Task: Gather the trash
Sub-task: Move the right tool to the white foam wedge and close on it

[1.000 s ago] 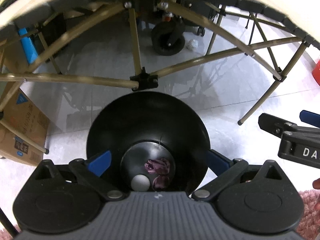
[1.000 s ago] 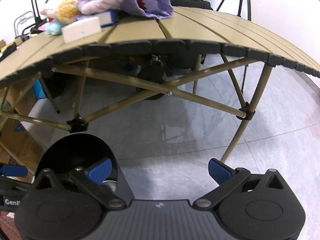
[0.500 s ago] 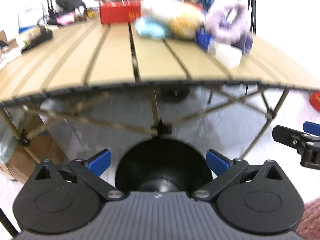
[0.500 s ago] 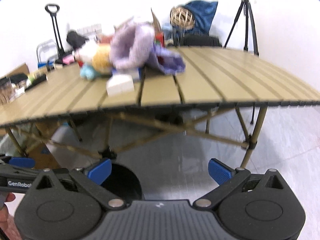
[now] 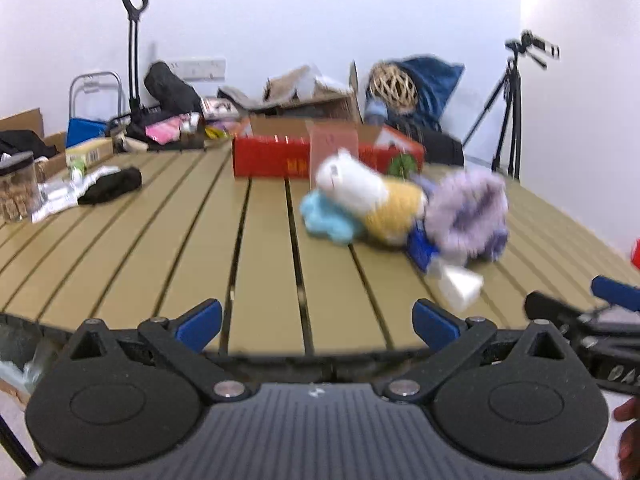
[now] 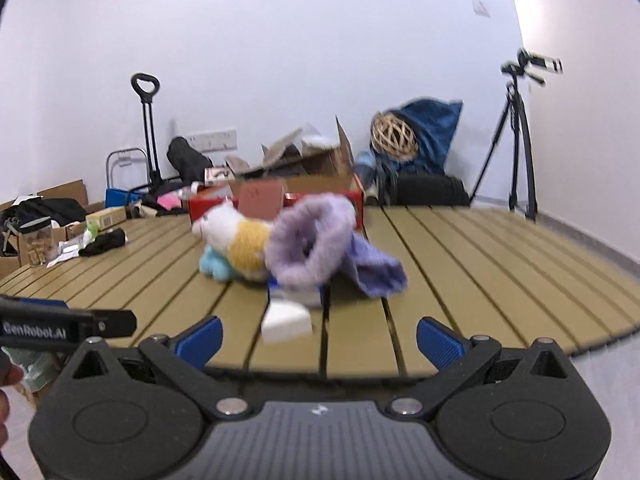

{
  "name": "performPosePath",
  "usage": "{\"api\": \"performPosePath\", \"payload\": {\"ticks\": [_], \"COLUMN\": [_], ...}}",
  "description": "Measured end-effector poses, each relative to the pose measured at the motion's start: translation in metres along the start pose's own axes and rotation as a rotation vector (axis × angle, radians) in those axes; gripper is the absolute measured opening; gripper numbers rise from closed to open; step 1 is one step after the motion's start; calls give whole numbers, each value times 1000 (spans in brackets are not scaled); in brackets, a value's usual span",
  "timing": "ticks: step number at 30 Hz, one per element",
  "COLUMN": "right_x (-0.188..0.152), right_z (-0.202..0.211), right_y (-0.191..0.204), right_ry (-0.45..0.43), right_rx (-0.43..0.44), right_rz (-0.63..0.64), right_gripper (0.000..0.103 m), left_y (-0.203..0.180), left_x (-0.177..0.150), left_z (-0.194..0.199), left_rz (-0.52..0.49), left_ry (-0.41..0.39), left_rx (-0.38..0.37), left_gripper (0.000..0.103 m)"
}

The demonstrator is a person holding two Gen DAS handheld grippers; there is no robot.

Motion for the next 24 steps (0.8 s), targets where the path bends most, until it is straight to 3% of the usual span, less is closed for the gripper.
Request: {"api": "performPosePath", "payload": {"ticks": [5, 10, 16, 24], "right_x": [10, -2, -15, -27], "right_z": [-28, -52, -63, -73], "right_y": [6, 11, 16, 25], "right_ry": [-13, 15, 9, 40], "right_rx": [22, 24, 19, 24], "right_rz": [-10, -15, -44, -19], "right_gripper": [103, 103, 95, 64], "left_y": [10, 30, 43, 41], "left_x": [18, 12, 6, -1], "left_z": [-13, -27, -33, -32], "left_rz": [38, 56, 71, 52], "left_ry": [-36, -26, -10, 3], "left_rx": [11, 33, 44, 45], "left_gripper": [103, 103, 103, 103]}}
Point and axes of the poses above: each gripper's, at about its wrist camera, not at the fingertips, and z roughly against the way its jaws point, y to its left, x to its top, the point moved 10 cm from there along -z, roughly the way its jaws point, and after that the axes turned 12 degrees about -y, right-handed, at the moved point
